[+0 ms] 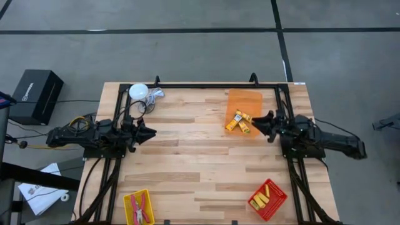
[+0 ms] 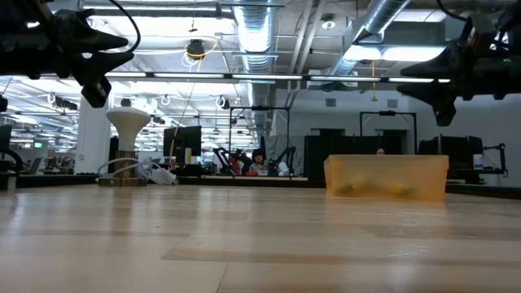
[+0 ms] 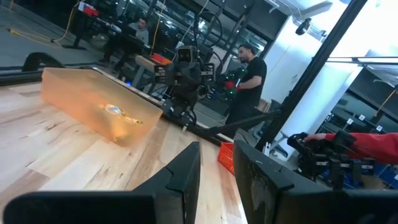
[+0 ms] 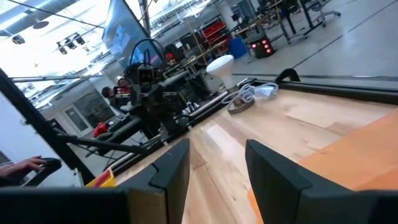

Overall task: Pick & Place School Supplies
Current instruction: Return to Home Position

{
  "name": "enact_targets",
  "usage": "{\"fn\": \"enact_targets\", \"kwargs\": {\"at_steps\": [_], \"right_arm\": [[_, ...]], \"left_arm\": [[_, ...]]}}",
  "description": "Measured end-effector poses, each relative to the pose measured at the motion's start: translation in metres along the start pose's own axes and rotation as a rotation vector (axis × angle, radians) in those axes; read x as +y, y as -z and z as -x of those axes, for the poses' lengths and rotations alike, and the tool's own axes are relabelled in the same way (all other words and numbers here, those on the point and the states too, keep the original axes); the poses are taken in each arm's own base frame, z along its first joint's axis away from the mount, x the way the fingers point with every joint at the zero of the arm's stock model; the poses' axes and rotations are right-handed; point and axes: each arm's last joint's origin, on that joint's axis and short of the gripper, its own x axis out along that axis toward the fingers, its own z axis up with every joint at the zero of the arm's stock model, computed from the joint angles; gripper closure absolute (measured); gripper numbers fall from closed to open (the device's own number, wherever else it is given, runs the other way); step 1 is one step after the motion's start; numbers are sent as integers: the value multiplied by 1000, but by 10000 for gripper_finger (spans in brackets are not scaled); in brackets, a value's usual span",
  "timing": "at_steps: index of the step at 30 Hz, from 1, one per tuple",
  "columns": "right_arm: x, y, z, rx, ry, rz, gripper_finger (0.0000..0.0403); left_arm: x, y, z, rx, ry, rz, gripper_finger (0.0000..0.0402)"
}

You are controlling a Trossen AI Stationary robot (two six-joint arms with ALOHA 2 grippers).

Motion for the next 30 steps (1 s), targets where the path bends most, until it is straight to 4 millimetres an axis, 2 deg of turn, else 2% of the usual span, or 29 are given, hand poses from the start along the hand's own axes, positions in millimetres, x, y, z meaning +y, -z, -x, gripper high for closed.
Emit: {"fn": "enact_targets", "kwargs": {"at_steps": [10, 30], "right_arm": [[3, 5, -1, 53, -31, 1, 260], [3, 5, -1, 52, -31, 1, 257]], "left_arm": [[0, -1, 0, -6, 4, 1, 311], [-1, -1, 0, -8, 10, 1, 311]]}}
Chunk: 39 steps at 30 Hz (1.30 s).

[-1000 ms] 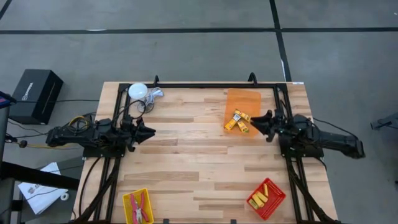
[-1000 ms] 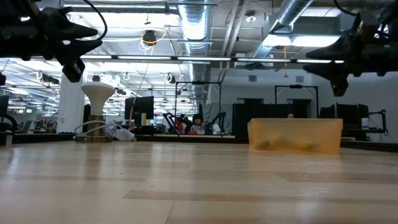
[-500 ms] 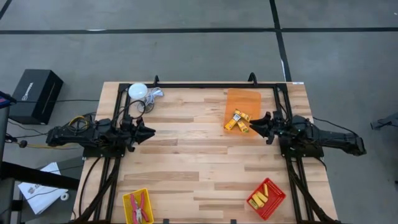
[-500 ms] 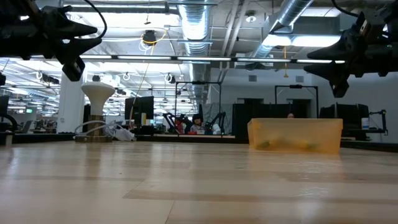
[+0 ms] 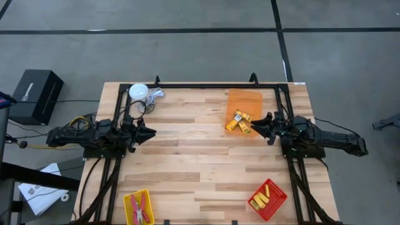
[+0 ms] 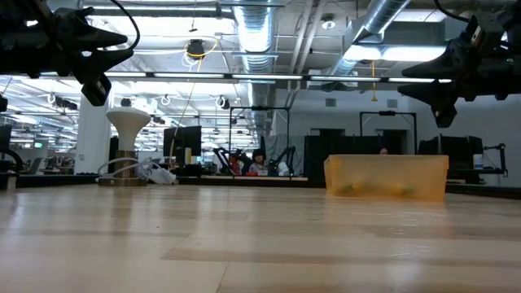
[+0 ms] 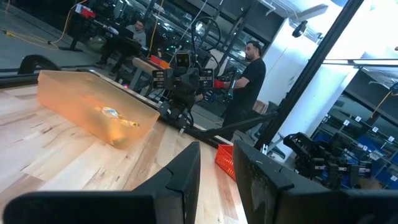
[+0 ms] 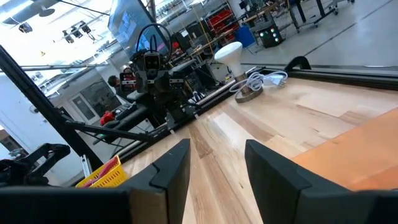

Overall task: Pick & Place School Supplies
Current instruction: Return to Home Position

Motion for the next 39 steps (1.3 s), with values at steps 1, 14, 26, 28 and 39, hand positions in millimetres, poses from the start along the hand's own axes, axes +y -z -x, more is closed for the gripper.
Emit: {"fn": "enact_targets", "kwargs": {"at_steps": [1, 14, 26, 28, 39], "right_arm": [[0, 0, 0, 0, 0, 0, 257], [0, 0, 0, 0, 0, 0, 259], [0, 0, 0, 0, 0, 0, 262], [0, 0, 0, 0, 0, 0, 261], [0, 0, 0, 0, 0, 0, 260]], "left_arm": [[0, 0, 0, 0, 0, 0, 311], [0, 0, 0, 0, 0, 0, 311], [0, 0, 0, 0, 0, 0, 311], [0, 0, 0, 0, 0, 0, 311], [0, 0, 0, 0, 0, 0, 311]]}}
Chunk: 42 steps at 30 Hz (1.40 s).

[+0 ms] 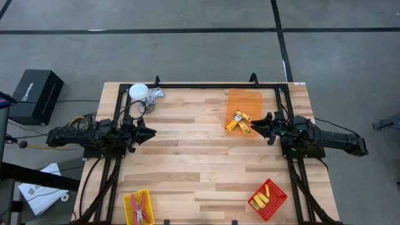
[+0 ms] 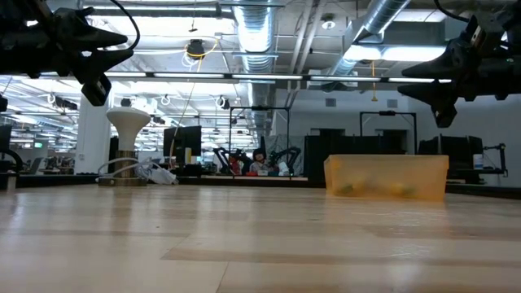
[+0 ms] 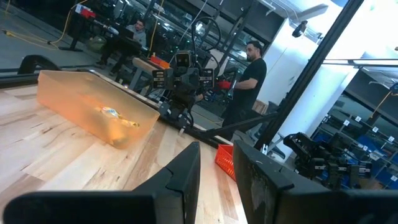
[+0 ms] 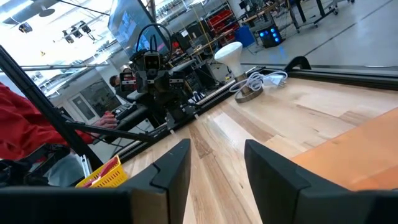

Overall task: Pick & Place School Supplies
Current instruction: Return to Home Position

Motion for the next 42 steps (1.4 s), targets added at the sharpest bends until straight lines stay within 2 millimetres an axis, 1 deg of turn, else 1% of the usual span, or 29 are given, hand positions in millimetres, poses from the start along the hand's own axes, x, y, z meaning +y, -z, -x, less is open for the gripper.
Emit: {"fn": "enact_targets", "kwargs": {"at_steps": [42], "right_arm": [[0, 0, 0, 0, 0, 0, 259]], "left_arm": [[0, 0, 0, 0, 0, 0, 311]]}}
